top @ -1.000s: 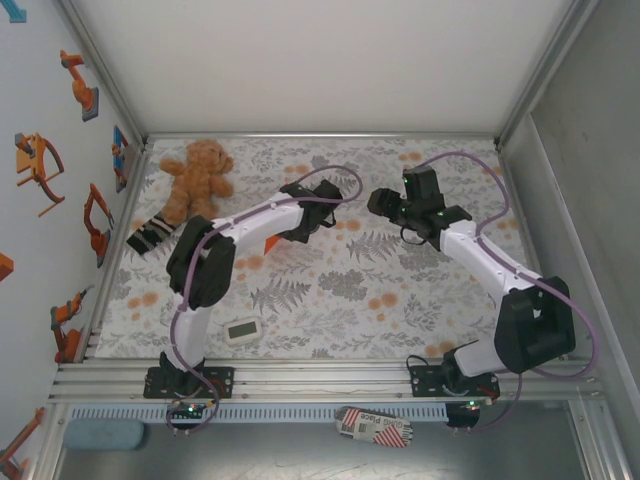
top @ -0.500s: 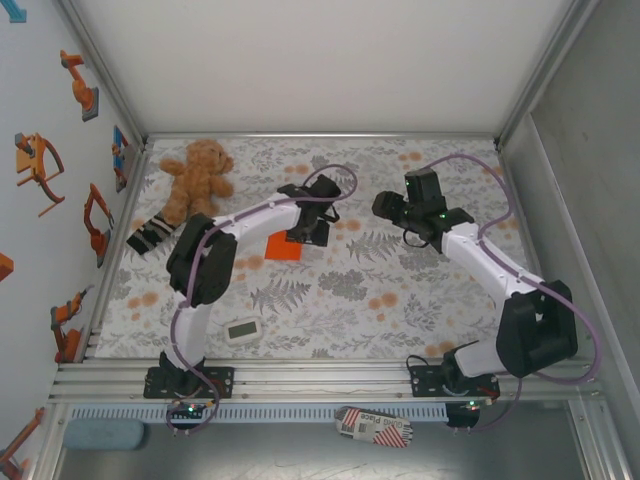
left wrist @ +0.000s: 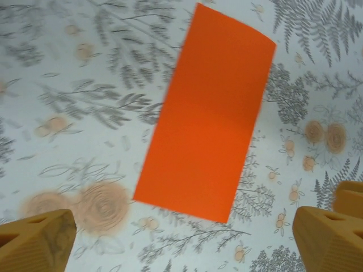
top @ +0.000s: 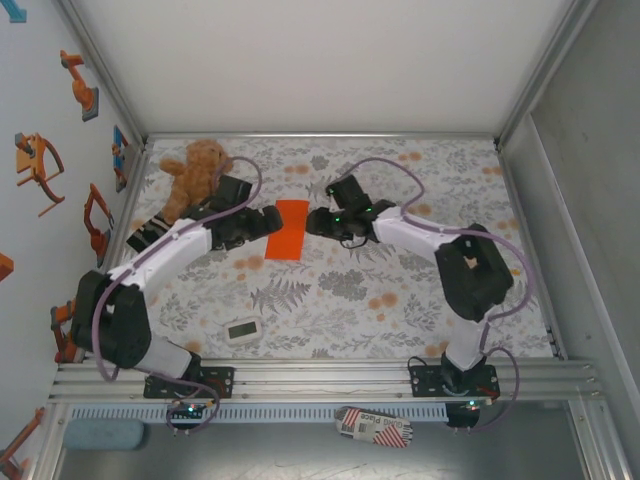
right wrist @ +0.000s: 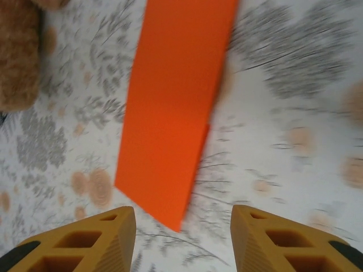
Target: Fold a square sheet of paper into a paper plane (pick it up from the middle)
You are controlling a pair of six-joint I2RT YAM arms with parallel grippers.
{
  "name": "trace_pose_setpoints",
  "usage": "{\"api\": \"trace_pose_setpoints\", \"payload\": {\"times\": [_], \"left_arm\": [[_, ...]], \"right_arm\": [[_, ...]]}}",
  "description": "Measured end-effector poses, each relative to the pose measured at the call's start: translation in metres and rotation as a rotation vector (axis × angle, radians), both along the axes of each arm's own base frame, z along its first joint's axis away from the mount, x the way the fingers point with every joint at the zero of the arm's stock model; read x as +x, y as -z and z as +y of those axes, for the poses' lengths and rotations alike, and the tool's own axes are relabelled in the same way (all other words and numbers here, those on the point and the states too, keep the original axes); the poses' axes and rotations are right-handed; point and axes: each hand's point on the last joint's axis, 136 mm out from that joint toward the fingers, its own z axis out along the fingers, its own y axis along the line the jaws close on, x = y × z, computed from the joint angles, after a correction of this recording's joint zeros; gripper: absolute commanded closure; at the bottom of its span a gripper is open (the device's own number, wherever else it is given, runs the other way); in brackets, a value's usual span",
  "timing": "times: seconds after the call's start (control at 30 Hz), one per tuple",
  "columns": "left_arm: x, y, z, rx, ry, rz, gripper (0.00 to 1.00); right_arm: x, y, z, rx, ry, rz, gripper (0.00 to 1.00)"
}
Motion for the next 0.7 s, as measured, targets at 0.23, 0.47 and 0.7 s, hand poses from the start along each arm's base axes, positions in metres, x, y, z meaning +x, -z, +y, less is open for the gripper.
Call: {"api": "trace_pose_setpoints", "payload": {"times": [0.23, 0.47, 0.7], "left_arm": [[-0.013, -0.006, 0.035, -0.023, -0.095, -0.025, 0.04], [-0.015, 0.0, 0.043, -0.018, -0.12, -0.013, 0.04], [-0.014, 0.015, 0.04, -0.012, -0.112, 0.035, 0.04]], "right_arm": [[0.006, 0.026, 0.049, 0.041, -0.051, 0.057, 0.58], [0.016, 0.049, 0.06, 0.022, -0.055, 0.088, 0.58], [0.011, 0.065, 0.055, -0.025, -0.083, 0.114, 0.58]]}}
